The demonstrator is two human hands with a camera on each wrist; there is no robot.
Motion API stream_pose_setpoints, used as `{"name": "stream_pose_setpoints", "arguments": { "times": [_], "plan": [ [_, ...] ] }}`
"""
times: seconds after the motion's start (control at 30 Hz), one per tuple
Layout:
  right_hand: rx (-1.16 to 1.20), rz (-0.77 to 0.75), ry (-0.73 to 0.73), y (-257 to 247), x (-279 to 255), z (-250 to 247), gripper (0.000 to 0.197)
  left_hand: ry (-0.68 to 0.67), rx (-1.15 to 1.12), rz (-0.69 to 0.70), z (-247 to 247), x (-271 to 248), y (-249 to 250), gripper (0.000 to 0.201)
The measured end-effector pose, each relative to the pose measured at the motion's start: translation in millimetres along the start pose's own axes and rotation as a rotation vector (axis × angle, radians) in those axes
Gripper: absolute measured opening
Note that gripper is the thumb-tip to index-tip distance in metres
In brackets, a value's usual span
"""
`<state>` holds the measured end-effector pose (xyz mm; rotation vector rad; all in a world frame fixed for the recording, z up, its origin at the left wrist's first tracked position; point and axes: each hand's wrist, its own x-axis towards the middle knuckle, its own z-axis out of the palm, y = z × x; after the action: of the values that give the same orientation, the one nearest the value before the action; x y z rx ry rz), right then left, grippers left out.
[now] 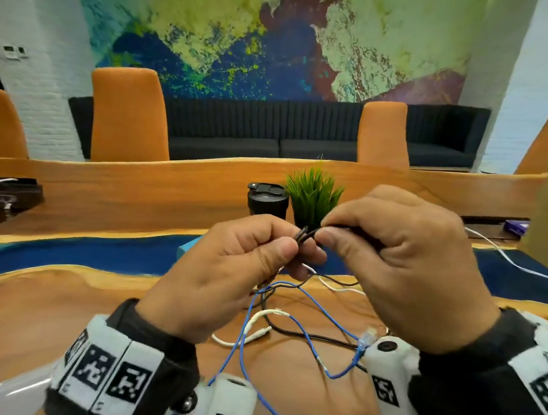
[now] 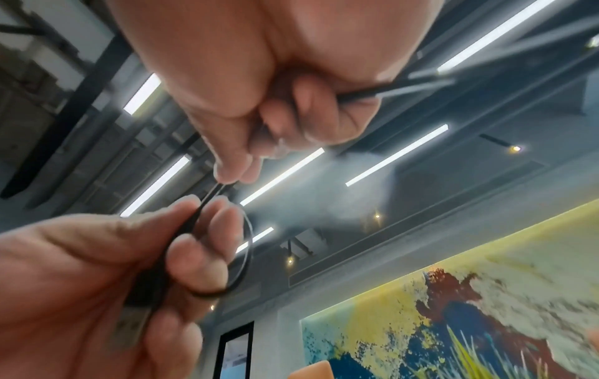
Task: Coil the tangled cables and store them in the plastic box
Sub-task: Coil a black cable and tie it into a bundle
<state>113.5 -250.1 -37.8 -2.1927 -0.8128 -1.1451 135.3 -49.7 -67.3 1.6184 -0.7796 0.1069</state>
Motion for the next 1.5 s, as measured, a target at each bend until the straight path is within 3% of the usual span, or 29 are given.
{"name": "stream_pose_setpoints", "arguments": {
  "times": [0.13, 0.2, 0.27, 0.33, 0.4, 0.43, 0.53, 0.77, 0.87, 0.93, 1.0, 1.07, 1.1, 1.17, 1.23, 1.3, 1.37, 1.5],
  "plan": [
    [0.044, 0.108, 0.149, 14, -3, 6, 0.008, -0.097, -0.093, -0.104, 3, 0, -3, 0.017],
    [0.036, 0.203, 0.100, 19, -7, 15, 0.012, -0.110, -0.296, -0.121, 4, -1, 0, 0.016],
    [0.064, 0.229, -0.088, 14, -10, 21, 0.016, -0.072, -0.526, -0.079, 5, -1, 8, 0.013],
    [0.041, 0.175, -0.353, 1, -12, 21, 0.022, -0.018, -0.575, 0.001, 2, -1, 17, 0.014],
    [-0.094, 0.082, -0.552, -13, -10, 15, 0.025, 0.033, -0.277, 0.106, -1, -3, 20, 0.018],
    [-0.128, 0.051, -0.579, -18, -8, 10, 0.025, 0.032, -0.077, 0.146, -2, -4, 20, 0.018],
    [-0.154, -0.064, -0.447, -27, -1, -8, 0.024, -0.055, 0.277, 0.166, -2, -5, 19, 0.016],
    [-0.017, -0.097, 0.001, -15, 0, -17, 0.017, -0.141, 0.283, 0.095, -3, -9, 23, 0.018],
    [0.001, -0.036, 0.145, -7, -2, -9, 0.009, -0.252, 0.032, -0.019, -10, -9, 18, 0.017],
    [0.066, 0.037, 0.180, -2, -4, 0, 0.011, -0.305, -0.323, -0.052, -9, -10, 16, 0.013],
    [0.151, 0.127, 0.095, -1, -6, 13, 0.019, -0.257, -0.633, -0.034, -2, -8, 18, 0.011],
    [0.150, 0.155, -0.076, -5, -11, 24, 0.020, -0.118, -0.731, -0.007, 6, -4, 21, 0.012],
    [0.095, 0.132, -0.155, -7, -12, 27, 0.020, -0.028, -0.671, 0.019, 9, -2, 21, 0.014],
    [-0.021, 0.096, -0.291, -12, -14, 26, 0.023, 0.112, -0.324, 0.101, 8, 0, 20, 0.019],
    [-0.076, 0.075, -0.400, -18, -13, 19, 0.029, 0.122, 0.091, 0.163, 2, -2, 20, 0.019],
    [-0.103, 0.029, -0.398, -25, -10, 8, 0.029, 0.068, 0.352, 0.154, -6, -3, 20, 0.017],
    [-0.074, -0.013, -0.316, -28, -6, -5, 0.021, 0.007, 0.422, 0.108, -10, -3, 19, 0.019],
    [-0.040, -0.057, -0.057, -12, 2, -21, 0.011, -0.110, 0.281, 0.029, -9, -5, 16, 0.018]
  ]
}}
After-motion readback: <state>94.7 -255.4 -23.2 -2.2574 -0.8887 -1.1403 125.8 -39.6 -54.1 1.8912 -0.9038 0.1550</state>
